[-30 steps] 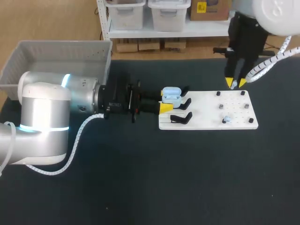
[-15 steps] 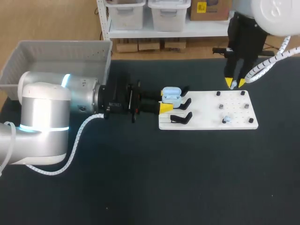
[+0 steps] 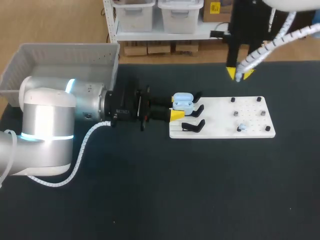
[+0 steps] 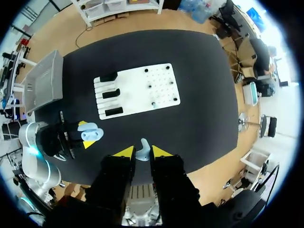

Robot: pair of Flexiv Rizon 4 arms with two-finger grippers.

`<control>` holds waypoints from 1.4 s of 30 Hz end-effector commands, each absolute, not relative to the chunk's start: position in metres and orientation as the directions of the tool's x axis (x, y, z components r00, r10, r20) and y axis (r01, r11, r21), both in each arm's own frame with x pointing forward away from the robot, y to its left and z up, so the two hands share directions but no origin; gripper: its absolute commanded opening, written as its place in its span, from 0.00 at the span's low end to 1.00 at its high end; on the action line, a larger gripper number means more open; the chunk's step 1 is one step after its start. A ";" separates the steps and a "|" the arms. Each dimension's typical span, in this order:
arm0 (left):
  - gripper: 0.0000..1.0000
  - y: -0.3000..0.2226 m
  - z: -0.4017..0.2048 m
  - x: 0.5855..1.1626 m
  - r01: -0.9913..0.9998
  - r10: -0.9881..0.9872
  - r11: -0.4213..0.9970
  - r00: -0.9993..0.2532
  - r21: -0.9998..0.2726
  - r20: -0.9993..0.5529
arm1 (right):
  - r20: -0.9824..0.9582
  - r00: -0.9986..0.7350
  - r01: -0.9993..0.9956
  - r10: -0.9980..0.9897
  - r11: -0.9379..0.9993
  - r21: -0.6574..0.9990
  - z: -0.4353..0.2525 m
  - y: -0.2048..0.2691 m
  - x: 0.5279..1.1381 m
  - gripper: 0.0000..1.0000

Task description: Pick up each earbud case from the left stands, insert the matching earbuds, close the lid, and place the case in the box.

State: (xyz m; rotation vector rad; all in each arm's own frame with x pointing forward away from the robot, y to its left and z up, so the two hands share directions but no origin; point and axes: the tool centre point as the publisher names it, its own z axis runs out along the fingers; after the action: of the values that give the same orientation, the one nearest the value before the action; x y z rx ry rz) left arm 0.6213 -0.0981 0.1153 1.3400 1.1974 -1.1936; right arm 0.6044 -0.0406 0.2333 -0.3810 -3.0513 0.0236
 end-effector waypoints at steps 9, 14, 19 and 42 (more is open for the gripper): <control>0.00 -0.098 0.114 0.620 0.997 0.070 -0.069 0.050 0.045 -0.996 | 0.081 -0.947 0.307 0.311 0.950 -0.054 0.230 -0.005 0.607 0.00; 0.00 -0.098 0.114 0.620 0.997 0.070 -0.069 0.050 0.045 -0.996 | 0.081 -0.947 0.307 0.311 0.950 -0.054 0.230 -0.005 0.607 0.00; 0.00 -0.098 0.114 0.620 0.997 0.070 -0.069 0.050 0.045 -0.996 | 0.081 -0.947 0.307 0.311 0.950 -0.054 0.230 -0.005 0.607 0.00; 0.00 -0.098 0.114 0.620 0.997 0.070 -0.069 0.050 0.045 -0.996 | 0.021 -0.916 0.400 0.402 0.914 -0.065 0.265 0.027 0.593 0.00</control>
State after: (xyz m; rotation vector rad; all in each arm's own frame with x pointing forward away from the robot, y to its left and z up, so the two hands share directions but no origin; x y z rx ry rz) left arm 0.6213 -0.0981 0.1153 1.3400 1.1973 -1.1937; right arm 0.5958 0.0234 0.2619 -0.6059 -3.0429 0.0631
